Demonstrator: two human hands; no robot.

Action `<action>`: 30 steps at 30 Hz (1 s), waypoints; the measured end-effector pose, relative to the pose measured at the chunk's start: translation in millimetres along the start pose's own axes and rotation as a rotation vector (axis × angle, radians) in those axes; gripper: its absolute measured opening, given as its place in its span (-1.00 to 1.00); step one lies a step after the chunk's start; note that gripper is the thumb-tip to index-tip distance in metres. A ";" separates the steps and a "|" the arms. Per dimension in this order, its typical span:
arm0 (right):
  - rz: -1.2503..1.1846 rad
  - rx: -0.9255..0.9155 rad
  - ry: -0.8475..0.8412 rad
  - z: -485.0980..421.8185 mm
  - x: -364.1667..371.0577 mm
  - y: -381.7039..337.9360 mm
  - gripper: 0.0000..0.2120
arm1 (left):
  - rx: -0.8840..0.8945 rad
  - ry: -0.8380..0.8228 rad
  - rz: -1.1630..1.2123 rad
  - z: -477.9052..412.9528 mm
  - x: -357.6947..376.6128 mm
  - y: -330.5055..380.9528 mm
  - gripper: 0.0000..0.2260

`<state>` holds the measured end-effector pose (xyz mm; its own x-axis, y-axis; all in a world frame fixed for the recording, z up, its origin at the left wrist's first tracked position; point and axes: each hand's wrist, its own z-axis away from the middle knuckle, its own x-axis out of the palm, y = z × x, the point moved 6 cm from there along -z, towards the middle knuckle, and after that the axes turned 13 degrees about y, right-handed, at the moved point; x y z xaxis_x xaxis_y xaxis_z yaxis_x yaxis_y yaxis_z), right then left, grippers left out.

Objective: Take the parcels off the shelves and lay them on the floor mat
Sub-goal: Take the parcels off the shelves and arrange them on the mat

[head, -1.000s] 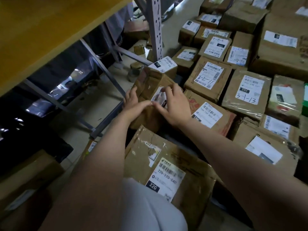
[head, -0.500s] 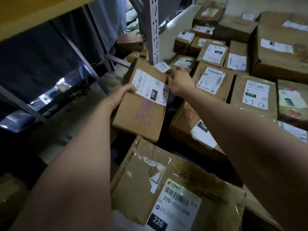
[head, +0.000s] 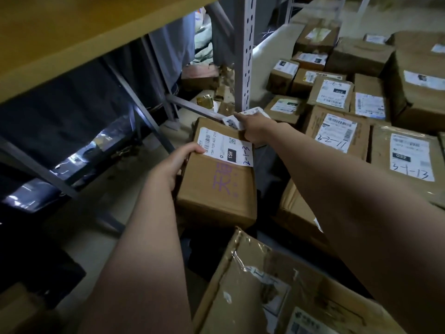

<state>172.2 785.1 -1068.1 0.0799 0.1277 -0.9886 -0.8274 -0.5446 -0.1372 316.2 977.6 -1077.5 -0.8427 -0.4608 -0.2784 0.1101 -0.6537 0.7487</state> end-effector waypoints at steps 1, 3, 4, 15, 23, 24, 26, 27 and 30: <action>0.040 0.004 -0.011 -6.0 1.3 0.0 -0.27 | 0.006 0.006 -0.004 -1.4 -0.4 3.7 -0.56; 0.103 0.022 -0.011 -14.1 0.6 1.6 -0.23 | 0.015 0.007 -0.027 -1.7 1.2 9.4 -0.61; 0.149 0.016 -0.012 -18.0 -0.6 2.5 -0.23 | 0.011 0.003 -0.056 -1.3 2.2 11.9 -0.63; 0.272 0.043 0.119 -22.8 4.5 33.5 -0.24 | -0.041 -0.011 -0.159 -9.1 -7.6 11.0 -0.53; 0.284 0.243 0.209 3.4 -9.3 75.3 -0.25 | -0.010 -0.085 -0.062 -12.5 9.1 6.8 -0.56; 0.283 0.251 0.190 4.8 -9.1 79.1 -0.26 | -0.010 -0.110 -0.056 -11.5 13.9 7.2 -0.58; 0.269 0.265 0.187 6.8 -10.0 84.1 -0.36 | 0.002 -0.160 -0.040 -9.9 23.2 9.6 -0.56; 0.256 0.267 0.206 7.3 -12.0 85.6 -0.44 | 0.010 -0.181 -0.022 -9.7 27.0 11.4 -0.55; 0.133 0.300 0.296 12.6 -18.2 94.5 -0.60 | 0.043 -0.254 0.030 -12.1 40.9 16.9 -0.66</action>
<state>85.5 741.8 -1062.2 0.0817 -0.1943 -0.9775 -0.9626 -0.2697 -0.0268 290.0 940.4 -1083.6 -0.9453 -0.3107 -0.0993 0.1195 -0.6133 0.7807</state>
